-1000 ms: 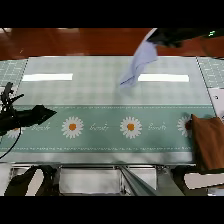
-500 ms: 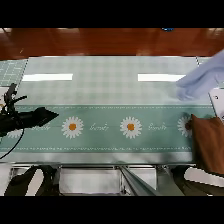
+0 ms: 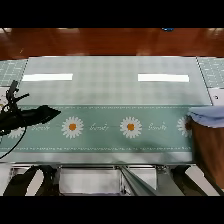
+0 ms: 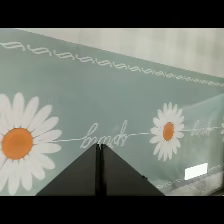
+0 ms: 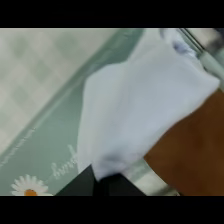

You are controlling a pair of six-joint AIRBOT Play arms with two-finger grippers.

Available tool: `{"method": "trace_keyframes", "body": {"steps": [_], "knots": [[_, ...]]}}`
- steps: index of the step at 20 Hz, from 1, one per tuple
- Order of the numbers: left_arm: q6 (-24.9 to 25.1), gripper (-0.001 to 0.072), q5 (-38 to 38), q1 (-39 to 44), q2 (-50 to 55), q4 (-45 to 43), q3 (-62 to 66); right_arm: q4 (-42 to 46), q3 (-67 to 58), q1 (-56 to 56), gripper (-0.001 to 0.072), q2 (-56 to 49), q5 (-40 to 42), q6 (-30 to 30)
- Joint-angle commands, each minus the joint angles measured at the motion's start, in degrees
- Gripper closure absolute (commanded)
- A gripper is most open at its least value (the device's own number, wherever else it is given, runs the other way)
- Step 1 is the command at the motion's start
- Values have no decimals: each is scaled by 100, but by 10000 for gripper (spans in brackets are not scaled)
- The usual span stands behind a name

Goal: Fold the shirts.

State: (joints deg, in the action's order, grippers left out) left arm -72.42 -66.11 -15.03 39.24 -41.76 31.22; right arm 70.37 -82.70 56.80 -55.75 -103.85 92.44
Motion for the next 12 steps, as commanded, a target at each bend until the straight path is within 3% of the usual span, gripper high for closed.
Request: {"method": "trace_keyframes", "body": {"steps": [1, 6, 7, 8, 9, 12], "knots": [[2, 690, 264, 369, 0, 42, -2, 1744, 1464, 640, 692, 905, -264, -221], [0, 690, 269, 892, 2, 44, -2, 2929, 2457, 629, 691, 1589, -267, -33], [0, 690, 313, 966, 2, 44, -2, 3091, 2623, 629, 632, 1648, -269, 13], [0, 690, 385, 1038, 2, 44, -2, 3136, 2736, 629, 422, 1655, -271, 103], [0, 690, 501, 1080, 2, 44, -2, 3126, 2785, 629, 300, 1650, -271, 85], [107, 690, 1274, 1075, 2, 46, -2, 3075, 2769, 621, 304, 1606, -116, 260]]}}
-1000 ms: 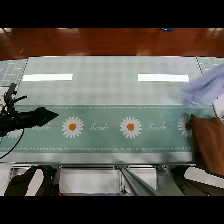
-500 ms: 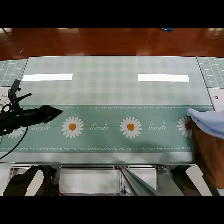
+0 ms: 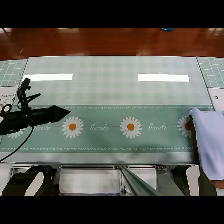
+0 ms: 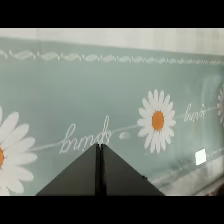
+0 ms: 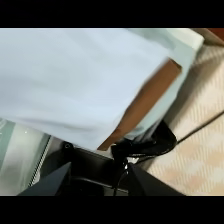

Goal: Fold the shirts.

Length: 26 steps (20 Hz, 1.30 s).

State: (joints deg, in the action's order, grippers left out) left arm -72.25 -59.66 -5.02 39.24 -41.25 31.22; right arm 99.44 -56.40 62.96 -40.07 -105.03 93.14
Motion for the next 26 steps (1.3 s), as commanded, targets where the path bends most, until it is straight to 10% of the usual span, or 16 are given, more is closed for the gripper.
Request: {"method": "trace_keyframes", "body": {"steps": [1, 4, 8, 11, 15, 26], "knots": [[90, 690, 861, 74, 2, -2, 11, -90, 105, -33, 312, -50, 11, 269], [90, 690, 1082, 70, 13, -4, 284, -2385, -522, -352, 694, -693, 509, 688], [-37, 691, 1078, 85, 256, -7, 1364, -5783, -1849, -2594, 691, -1746, 2765, 13], [-391, 692, 804, 452, 839, -516, 2208, -4061, -2671, -5449, 691, -2409, 3805, -299], [-1539, 692, -411, 1366, 1969, -2955, 2979, -737, -2433, -7388, 693, -3252, 3185, 811], [-1572, 690, -428, 1467, 2422, -3333, 3021, -221, -1069, -7372, 692, -3257, 3051, 817]]}}
